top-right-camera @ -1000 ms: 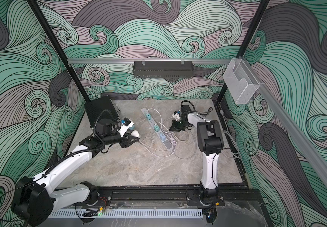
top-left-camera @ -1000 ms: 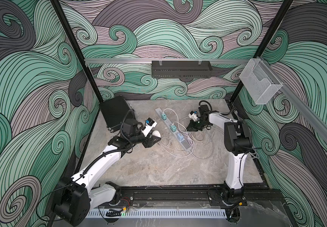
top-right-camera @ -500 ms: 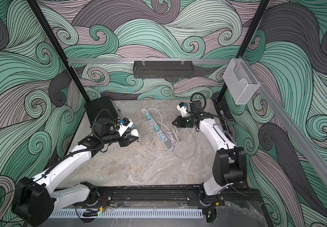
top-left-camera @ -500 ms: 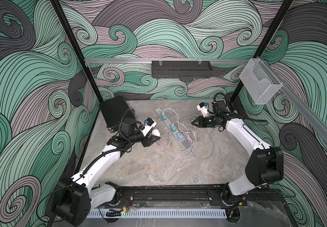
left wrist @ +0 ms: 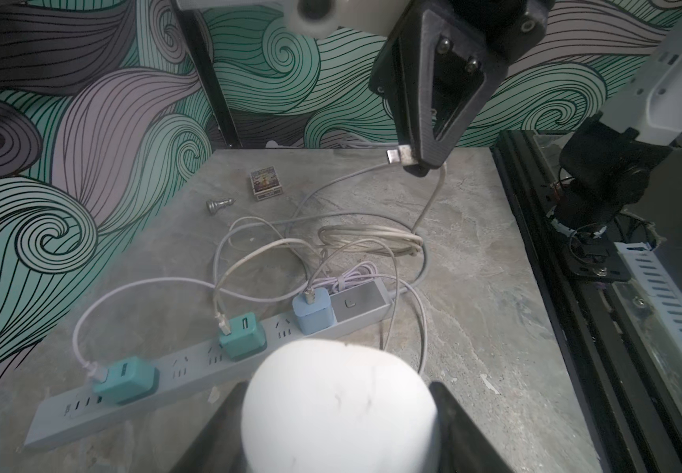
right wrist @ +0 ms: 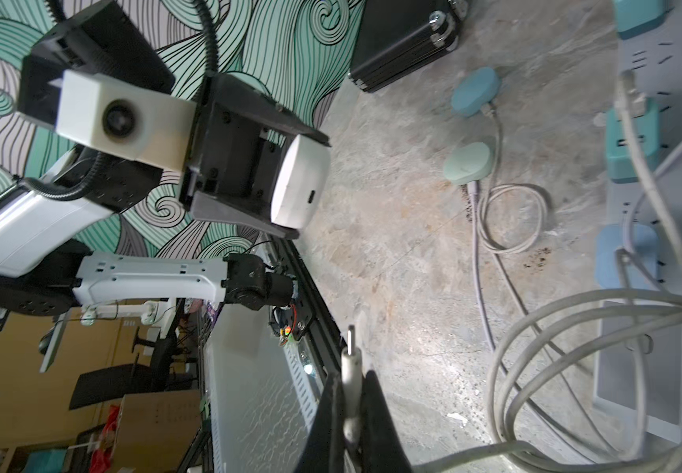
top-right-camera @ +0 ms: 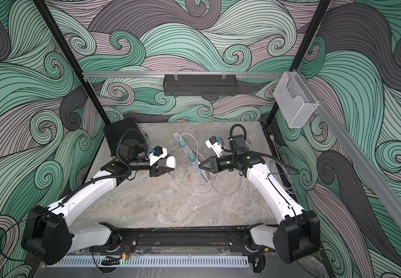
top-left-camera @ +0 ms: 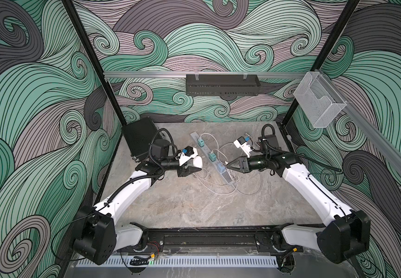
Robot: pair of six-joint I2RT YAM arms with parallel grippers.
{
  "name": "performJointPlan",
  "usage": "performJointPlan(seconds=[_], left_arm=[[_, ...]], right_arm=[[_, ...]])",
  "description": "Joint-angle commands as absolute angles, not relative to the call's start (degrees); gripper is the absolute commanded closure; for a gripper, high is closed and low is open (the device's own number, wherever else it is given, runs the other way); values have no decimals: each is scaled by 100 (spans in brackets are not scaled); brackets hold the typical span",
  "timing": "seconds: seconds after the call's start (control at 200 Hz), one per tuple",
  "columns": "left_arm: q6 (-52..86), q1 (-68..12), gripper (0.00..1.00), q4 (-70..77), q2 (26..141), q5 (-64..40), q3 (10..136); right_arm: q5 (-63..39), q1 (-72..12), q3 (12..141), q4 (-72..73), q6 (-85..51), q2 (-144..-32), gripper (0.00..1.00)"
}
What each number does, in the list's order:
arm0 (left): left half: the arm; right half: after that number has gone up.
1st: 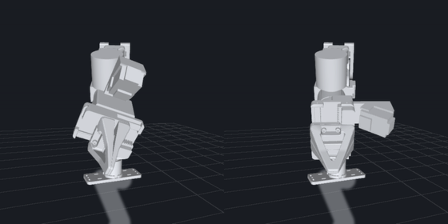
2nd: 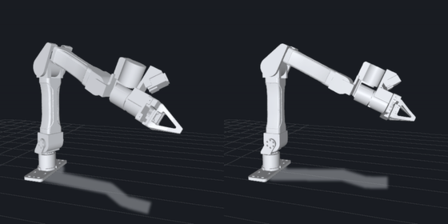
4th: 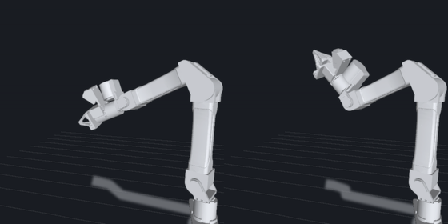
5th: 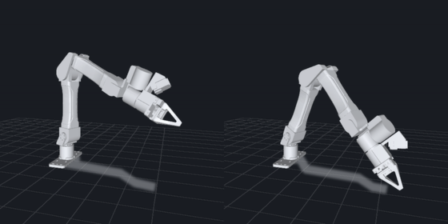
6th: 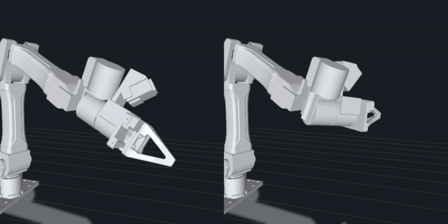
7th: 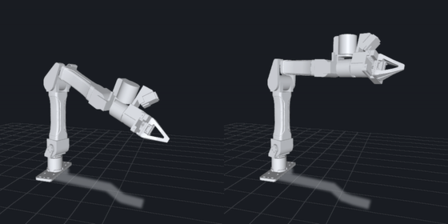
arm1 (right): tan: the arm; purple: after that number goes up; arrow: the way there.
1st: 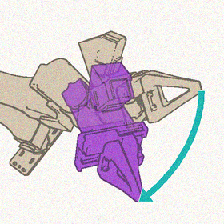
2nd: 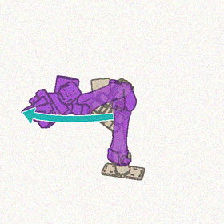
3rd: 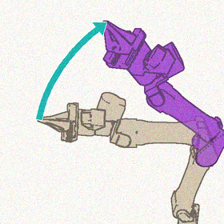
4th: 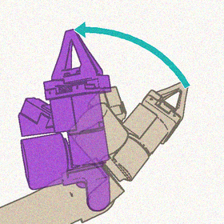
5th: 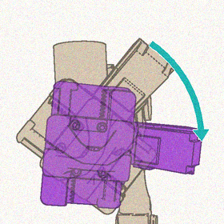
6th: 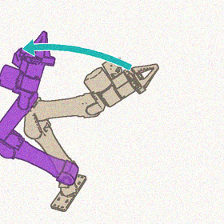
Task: Charge the bluetooth headset
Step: Pick up the charging cable from the center of the board.
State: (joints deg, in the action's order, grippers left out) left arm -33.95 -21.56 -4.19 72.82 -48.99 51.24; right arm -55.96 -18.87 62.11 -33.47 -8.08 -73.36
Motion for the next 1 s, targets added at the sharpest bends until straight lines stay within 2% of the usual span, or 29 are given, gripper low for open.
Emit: performJointPlan(seconds=[0.0, 0.425, 0.53, 0.751, 0.996], left_arm=[[-4012, -2211, 64, -342, 7451, -5450, 5502], [-5216, -2243, 65, -655, 7847, -5867, 5695], [-5989, -2250, 68, -803, 7877, -6040, 5646], [-6746, -2255, 70, -1311, 7937, -6244, 5827], [-6935, -2261, 72, -1303, 7842, -6440, 5741]], right_arm=[[-6281, -2058, 6188, -3420, -1017, -7300, 98], [-6577, -2408, 6531, -3565, -1475, -7760, 99], [-6673, -2420, 6647, -3626, -1451, -7937, 99], [-6776, -2512, 6833, -4088, -995, -8246, 99], [-6593, -2713, 6908, -4489, -463, -8378, 99]])
